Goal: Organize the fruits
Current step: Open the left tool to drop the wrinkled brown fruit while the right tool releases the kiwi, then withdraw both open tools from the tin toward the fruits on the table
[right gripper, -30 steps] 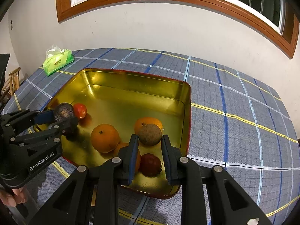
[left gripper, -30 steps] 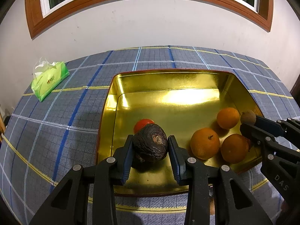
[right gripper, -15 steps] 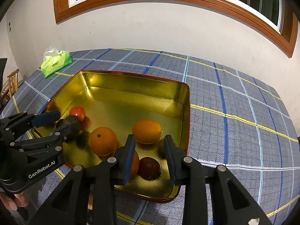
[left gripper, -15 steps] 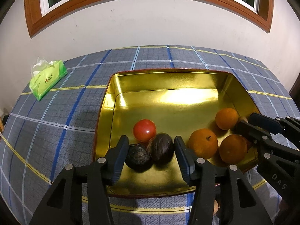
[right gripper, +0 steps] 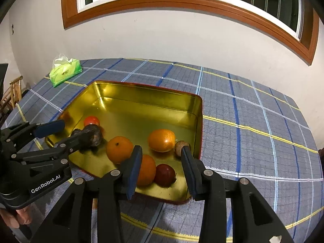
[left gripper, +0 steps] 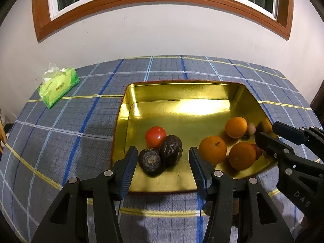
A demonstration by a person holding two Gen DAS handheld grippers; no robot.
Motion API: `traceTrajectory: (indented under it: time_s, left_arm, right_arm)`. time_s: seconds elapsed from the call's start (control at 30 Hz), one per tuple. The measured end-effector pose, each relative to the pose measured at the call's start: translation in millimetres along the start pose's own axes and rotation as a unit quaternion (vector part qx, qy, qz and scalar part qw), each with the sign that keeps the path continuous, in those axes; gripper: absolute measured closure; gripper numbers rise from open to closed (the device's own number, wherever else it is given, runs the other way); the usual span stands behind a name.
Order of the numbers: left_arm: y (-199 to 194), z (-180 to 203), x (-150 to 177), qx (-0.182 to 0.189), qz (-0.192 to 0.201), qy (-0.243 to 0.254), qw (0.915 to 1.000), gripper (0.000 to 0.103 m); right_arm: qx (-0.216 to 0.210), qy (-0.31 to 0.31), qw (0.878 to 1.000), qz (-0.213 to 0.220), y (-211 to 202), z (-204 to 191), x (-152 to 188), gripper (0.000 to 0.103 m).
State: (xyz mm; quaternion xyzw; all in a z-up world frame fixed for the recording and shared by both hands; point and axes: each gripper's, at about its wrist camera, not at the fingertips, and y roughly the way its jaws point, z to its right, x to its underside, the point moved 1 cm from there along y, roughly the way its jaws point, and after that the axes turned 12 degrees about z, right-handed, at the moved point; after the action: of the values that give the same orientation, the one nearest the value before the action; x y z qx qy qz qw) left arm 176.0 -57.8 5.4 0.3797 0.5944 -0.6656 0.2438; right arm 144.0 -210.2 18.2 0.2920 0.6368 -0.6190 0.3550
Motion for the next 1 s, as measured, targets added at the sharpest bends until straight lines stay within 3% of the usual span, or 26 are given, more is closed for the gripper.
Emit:
traceTrajectory:
  time_s: [0.23,0.6,1.0]
  left_arm:
    - [-33,-9,17,-0.007,0.009,-0.009,0.9999,0.050]
    - [-61,-30,86,-0.024,-0.025,-0.028,0.9990,0.050]
    - [-65,-46,105,-0.034,-0.035,-0.039,0.9980,0.050]
  right_arm:
    - [-0.002,0.003,1.000,0.007,-33,-2,18,0.066]
    - [-0.020,0.003,0.999,-0.041,-56,-25,89,0.066]
    - [-0.033,-0.010,0.998,-0.051,-39,-44,96,0.066]
